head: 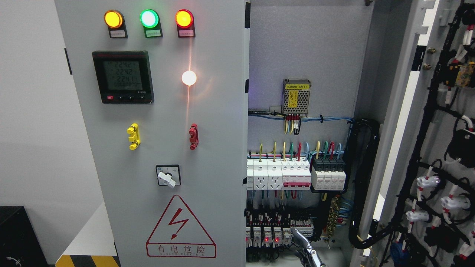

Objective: Open door with both hands

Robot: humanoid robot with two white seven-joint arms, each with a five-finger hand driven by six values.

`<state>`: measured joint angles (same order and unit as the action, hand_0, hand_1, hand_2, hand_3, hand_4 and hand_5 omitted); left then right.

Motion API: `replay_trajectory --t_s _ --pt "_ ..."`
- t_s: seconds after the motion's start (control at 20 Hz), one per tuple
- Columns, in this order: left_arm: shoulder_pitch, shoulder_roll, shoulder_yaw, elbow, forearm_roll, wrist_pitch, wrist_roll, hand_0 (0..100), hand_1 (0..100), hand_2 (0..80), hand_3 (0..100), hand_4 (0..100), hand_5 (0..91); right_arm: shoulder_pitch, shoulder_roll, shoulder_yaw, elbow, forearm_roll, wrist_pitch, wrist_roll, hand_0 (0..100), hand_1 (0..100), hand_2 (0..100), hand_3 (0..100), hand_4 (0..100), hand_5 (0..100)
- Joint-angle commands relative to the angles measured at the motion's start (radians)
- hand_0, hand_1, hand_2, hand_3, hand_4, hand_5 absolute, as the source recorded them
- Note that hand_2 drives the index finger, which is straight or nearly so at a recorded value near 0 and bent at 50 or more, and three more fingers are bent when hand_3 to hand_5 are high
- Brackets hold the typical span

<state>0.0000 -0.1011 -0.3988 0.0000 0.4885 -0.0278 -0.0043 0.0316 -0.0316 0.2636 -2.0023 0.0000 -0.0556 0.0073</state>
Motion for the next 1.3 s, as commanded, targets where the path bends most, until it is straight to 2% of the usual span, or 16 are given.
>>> replay_trajectory --t_s 0.0,0.3,0.6,0.7,0.85,1.05,1.25 --pt "0.017 0.0 0.0 0.005 -0.001 0.0 0.0 0 0 0.0 0 0 0.0 -0.136 0.087 -0.012 0.023 -0.032 0.083 0.0 0 0 0 0 0 0" --pt "0.017 0.0 0.0 0.005 -0.001 0.0 0.0 0 0 0.0 0 0 0.0 -0.249 0.11 -0.012 0.053 -0.034 0.197 0.0 0 0 0 0 0 0" --pt "0.017 0.0 0.0 0.005 -0.001 0.0 0.0 0 0 0.0 0 0 0.0 -0.344 0.113 -0.014 0.117 -0.037 0.255 0.002 0 0 0 0 0 0" --pt "0.017 0.0 0.0 0.005 0.001 0.0 0.0 0 0 0.0 0 0 0.0 -0.377 0.114 -0.014 0.143 -0.098 0.266 0.002 0 0 0 0 0 0" --pt "0.017 0.0 0.0 0.005 -0.001 0.0 0.0 0 0 0.0 0 0 0.0 -0.413 0.113 -0.047 0.181 -0.129 0.292 0.002 0 0 0 0 0 0" --pt "0.017 0.0 0.0 0.005 0.001 0.0 0.0 0 0 0.0 0 0 0.0 -0.464 0.113 -0.05 0.246 -0.132 0.295 0.002 0 0 0 0 0 0" --pt "0.017 0.0 0.0 0.005 -0.001 0.0 0.0 0 0 0.0 0 0 0.0 -0.51 0.11 -0.053 0.274 -0.133 0.336 0.003 0 0 0 0 0 0"
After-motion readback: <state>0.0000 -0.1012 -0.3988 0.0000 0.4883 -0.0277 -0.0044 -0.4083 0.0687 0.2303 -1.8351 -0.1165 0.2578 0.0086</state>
